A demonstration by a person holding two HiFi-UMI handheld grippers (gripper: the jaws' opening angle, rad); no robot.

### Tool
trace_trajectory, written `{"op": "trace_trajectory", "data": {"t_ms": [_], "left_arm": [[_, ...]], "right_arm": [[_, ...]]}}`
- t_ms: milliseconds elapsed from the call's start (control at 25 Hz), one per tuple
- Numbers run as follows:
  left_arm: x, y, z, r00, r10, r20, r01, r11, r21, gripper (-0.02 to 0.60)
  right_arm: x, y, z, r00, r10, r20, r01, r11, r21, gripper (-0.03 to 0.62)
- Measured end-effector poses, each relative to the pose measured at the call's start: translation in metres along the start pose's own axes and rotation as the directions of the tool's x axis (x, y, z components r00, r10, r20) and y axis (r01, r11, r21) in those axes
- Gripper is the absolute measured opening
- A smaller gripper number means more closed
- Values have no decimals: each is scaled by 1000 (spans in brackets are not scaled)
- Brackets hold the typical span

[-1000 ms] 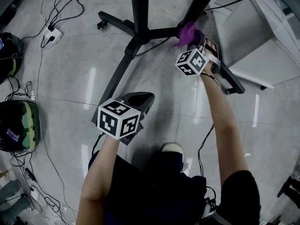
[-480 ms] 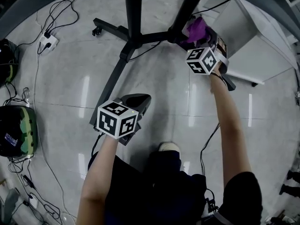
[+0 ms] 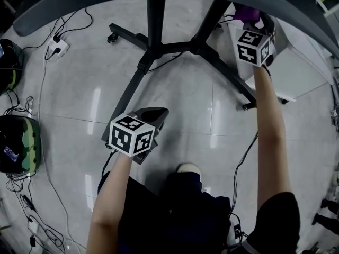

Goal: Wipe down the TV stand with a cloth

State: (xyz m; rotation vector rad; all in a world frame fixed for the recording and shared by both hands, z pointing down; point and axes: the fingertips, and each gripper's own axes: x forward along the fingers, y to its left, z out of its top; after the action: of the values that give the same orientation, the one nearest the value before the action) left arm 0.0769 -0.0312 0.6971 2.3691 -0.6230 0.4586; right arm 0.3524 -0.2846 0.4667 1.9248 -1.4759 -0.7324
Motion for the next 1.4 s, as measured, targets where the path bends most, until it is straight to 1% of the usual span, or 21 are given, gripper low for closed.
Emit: {"op": "trace_trajectory", "data": {"t_ms": [120,280,480,640,840,1040,1200,1400], "left_arm": [[0,5,-2,1000,13,-6,-13,1000,-4,6],[0,8,-4,1000,25,-15,-25,1000,-5,6],[3,7,-2,999,32,-12,-32,999,7,6],[3,7,-2,999,33,-9,-33,999,14,6],[4,7,-5,1000,25,-13,-25,1000,10,6],[4,7,-5,1000,16,-11,-16,1000,12,6],[4,7,-7,1000,14,-13,-14,1000,9,6],[6,7,-7,1000,7,-21,-6,1000,9,6]], "right_arm": [[12,-16,21,999,-14,43,13,999,40,97],[23,-27,43,996,-26,85,21,998,54,97],[34,-26,61,993,-14,116,11,1000,29,97],[33,-13,68,992,12,127,-16,999,28,97],[33,4,52,995,46,88,-54,995,85,97],[30,30,35,995,86,55,-89,995,48,97],[27,49,21,992,119,37,-119,993,-7,97],[28,75,-1,987,158,10,-158,987,-8,95]]}}
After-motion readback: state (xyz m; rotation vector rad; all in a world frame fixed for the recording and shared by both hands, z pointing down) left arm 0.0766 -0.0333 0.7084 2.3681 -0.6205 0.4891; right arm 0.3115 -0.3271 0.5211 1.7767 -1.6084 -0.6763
